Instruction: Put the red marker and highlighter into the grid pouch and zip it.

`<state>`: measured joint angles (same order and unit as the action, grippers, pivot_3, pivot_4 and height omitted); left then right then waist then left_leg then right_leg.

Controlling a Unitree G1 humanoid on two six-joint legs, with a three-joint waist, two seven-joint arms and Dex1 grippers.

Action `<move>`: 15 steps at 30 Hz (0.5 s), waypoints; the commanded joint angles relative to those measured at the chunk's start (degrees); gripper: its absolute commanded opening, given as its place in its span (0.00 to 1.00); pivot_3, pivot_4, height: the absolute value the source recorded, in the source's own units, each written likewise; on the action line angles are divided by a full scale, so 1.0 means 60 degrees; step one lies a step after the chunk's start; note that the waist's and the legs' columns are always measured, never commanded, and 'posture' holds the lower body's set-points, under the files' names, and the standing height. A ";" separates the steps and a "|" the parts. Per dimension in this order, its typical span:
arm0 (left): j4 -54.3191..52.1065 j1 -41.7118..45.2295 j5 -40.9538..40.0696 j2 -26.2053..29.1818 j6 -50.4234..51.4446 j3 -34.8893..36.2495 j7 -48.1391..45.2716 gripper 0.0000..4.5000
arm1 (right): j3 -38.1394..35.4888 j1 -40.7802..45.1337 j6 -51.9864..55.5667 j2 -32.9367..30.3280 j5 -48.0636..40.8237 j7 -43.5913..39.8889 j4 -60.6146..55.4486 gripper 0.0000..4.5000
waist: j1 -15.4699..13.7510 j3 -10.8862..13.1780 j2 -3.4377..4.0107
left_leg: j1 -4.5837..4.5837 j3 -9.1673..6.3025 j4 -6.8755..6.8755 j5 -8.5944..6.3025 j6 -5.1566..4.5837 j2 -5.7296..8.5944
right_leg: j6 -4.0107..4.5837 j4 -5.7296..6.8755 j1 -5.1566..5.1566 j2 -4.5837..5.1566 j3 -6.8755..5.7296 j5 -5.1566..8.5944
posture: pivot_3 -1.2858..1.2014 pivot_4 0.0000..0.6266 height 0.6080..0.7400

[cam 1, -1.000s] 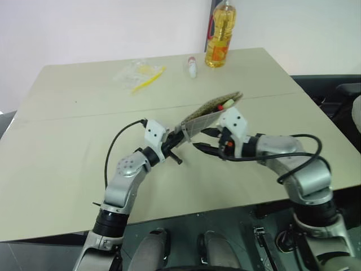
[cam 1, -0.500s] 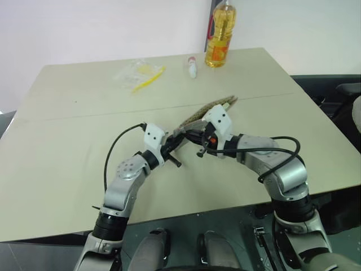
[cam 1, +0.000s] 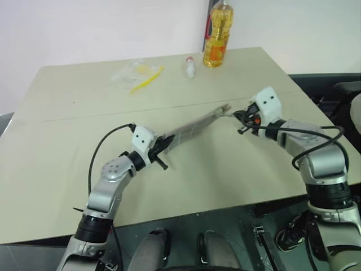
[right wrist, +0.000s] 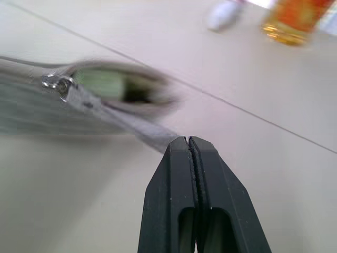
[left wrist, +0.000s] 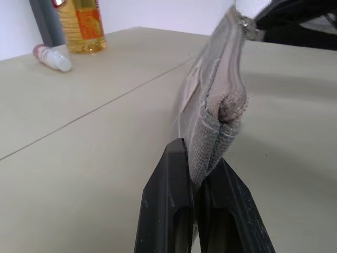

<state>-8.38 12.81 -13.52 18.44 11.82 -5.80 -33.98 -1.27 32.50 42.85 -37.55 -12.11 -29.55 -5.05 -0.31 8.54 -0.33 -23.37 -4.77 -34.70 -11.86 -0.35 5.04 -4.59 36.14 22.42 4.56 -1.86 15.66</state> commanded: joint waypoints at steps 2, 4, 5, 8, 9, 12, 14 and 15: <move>-0.0136 -0.0504 0.0062 0.0522 -0.0144 0.0557 -0.0012 0.00 | -0.0332 0.0218 -0.0581 -0.0410 0.0352 0.0021 0.0419 0.01 | -0.0015 -0.0001 0.0001 | 0.0000 0.0000 0.0003 0.0000 0.0000 0.0000 | 0.0002 -0.0001 0.0002 0.0000 0.0000 0.0001 | 0.52 0.24 1.00; -0.0207 -0.0628 0.0125 0.0660 -0.0254 0.0562 -0.0036 0.00 | -0.0242 0.0151 -0.0769 -0.0418 0.0234 -0.0298 0.0281 0.01 | -0.0002 -0.0001 0.0001 | -0.0001 0.0001 0.0003 0.0000 0.0000 0.0000 | 0.0002 -0.0002 0.0002 0.0001 0.0001 0.0001 | 0.52 0.24 1.00; -0.0236 -0.0687 0.0162 0.0723 -0.0287 0.0561 -0.0041 0.00 | -0.0230 0.0118 -0.0810 -0.0382 0.0154 -0.0425 0.0179 0.01 | 0.0003 -0.0001 0.0002 | -0.0001 0.0001 0.0003 0.0000 0.0000 -0.0001 | 0.0002 -0.0003 0.0001 0.0001 0.0002 0.0001 | 0.52 0.24 1.00; -0.0307 -0.0834 0.0225 0.0872 -0.0357 0.0546 -0.0051 0.00 | -0.0105 -0.0010 -0.0831 -0.0400 0.0087 -0.0799 -0.0070 0.01 | -0.0024 -0.0001 0.0002 | -0.0001 0.0000 0.0002 0.0000 0.0000 -0.0001 | 0.0003 -0.0004 0.0000 0.0002 0.0002 0.0002 | 0.52 0.24 1.00; -0.0325 -0.0877 0.0246 0.0912 -0.0382 0.0543 -0.0065 0.00 | -0.0042 -0.0043 -0.0779 -0.0425 0.0103 -0.0887 -0.0103 0.01 | -0.0030 -0.0001 0.0002 | -0.0001 0.0000 0.0001 0.0000 0.0000 -0.0001 | 0.0005 -0.0005 -0.0001 0.0002 0.0002 0.0003 | 0.52 0.24 1.00; -0.0402 -0.0989 0.0244 0.1048 -0.0389 0.0519 -0.0167 0.00 | -0.0008 -0.0153 -0.0630 -0.0440 0.0001 -0.1149 -0.0177 0.12 | -0.0051 -0.0001 0.0002 | -0.0002 -0.0001 0.0000 0.0000 -0.0001 0.0000 | 0.0015 -0.0009 -0.0003 0.0005 0.0002 0.0009 | 0.52 0.24 1.00; -0.0434 -0.1071 0.0269 0.1198 -0.0452 0.0485 -0.0300 0.16 | -0.0038 -0.0263 -0.0551 -0.0446 -0.0178 -0.1401 -0.0330 0.31 | -0.0046 0.0000 0.0003 | -0.0003 0.0000 0.0000 0.0000 0.0000 0.0000 | 0.0016 -0.0011 -0.0003 0.0007 0.0002 0.0009 | 0.52 0.24 1.00; -0.0470 -0.1110 0.0322 0.1274 -0.0505 0.0477 -0.0316 0.22 | -0.0043 -0.0337 -0.0567 -0.0461 -0.0239 -0.1521 -0.0404 0.41 | -0.0045 0.0001 0.0004 | -0.0003 0.0000 0.0001 -0.0001 -0.0001 0.0000 | 0.0016 -0.0011 -0.0001 0.0007 0.0003 0.0009 | 0.52 0.24 1.00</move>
<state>-10.79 6.69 -12.39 25.32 9.35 -3.11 -35.22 -0.41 30.40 39.66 -39.63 -12.30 -37.53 -4.73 -0.58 8.54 -0.31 -23.39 -4.77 -34.68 -11.86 -0.35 5.04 -4.49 36.07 22.43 4.61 -1.84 15.72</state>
